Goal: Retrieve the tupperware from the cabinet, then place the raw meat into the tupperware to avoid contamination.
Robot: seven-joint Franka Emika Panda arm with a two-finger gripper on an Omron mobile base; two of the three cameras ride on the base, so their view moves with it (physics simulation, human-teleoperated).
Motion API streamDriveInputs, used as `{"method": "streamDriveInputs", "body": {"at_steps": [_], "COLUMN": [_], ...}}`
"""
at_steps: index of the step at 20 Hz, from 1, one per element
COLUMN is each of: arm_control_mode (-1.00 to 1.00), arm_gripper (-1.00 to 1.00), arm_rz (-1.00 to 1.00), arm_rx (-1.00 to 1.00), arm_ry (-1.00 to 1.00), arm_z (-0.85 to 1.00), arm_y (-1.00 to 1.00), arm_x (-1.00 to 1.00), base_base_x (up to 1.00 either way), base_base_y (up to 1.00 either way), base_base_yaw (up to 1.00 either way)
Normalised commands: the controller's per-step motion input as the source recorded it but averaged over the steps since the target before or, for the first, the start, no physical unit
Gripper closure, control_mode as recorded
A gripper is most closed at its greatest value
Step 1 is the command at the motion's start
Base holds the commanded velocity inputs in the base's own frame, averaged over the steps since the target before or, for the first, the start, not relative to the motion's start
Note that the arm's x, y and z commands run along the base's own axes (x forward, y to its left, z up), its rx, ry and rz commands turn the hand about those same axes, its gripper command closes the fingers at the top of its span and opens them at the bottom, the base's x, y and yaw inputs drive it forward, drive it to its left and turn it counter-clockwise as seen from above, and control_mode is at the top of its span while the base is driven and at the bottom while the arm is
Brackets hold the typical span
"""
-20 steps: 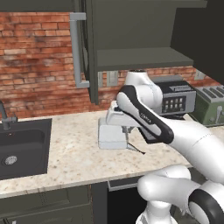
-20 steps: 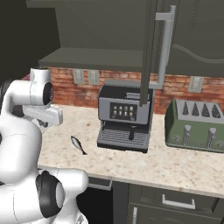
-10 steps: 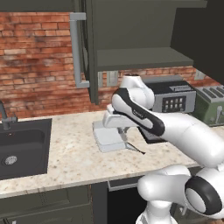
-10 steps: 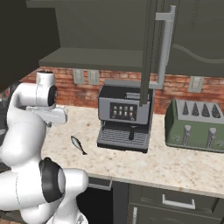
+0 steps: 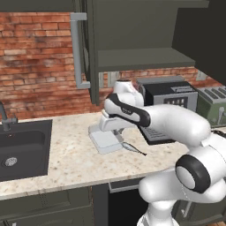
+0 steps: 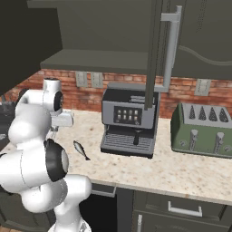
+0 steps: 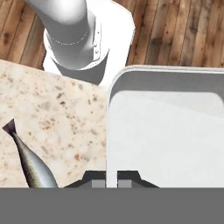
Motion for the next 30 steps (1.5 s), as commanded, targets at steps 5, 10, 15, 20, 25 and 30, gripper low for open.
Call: {"method": "streamDriveInputs", "body": {"at_steps": [5,10,15,20,25,30], "arm_control_mode": [-1.0,-1.0,-1.0,-1.0,-1.0,-1.0], "arm_gripper": [1.0,1.0,1.0,1.0,1.0,1.0], "arm_rz": [0.0,-0.02,-0.03,-0.03,-0.02,-0.01], "arm_rx": [-0.03,-0.02,0.0,0.0,0.0,0.0], "arm_ry": [0.0,-0.02,-0.08,-0.06,-0.06,-0.05], "arm_z": [-0.42,-0.4,-0.44,-0.47,-0.36,-0.26], "arm_y": [0.0,0.02,0.02,0.0,0.0,0.0], "arm_x": [0.29,0.17,0.12,0.13,0.13,0.09], "base_base_x": [0.0,0.0,0.0,0.0,0.0,0.0], "base_base_y": [0.0,0.0,0.0,0.0,0.0,0.0], "base_base_yaw": [0.0,0.0,0.0,0.0,0.0,0.0]}}
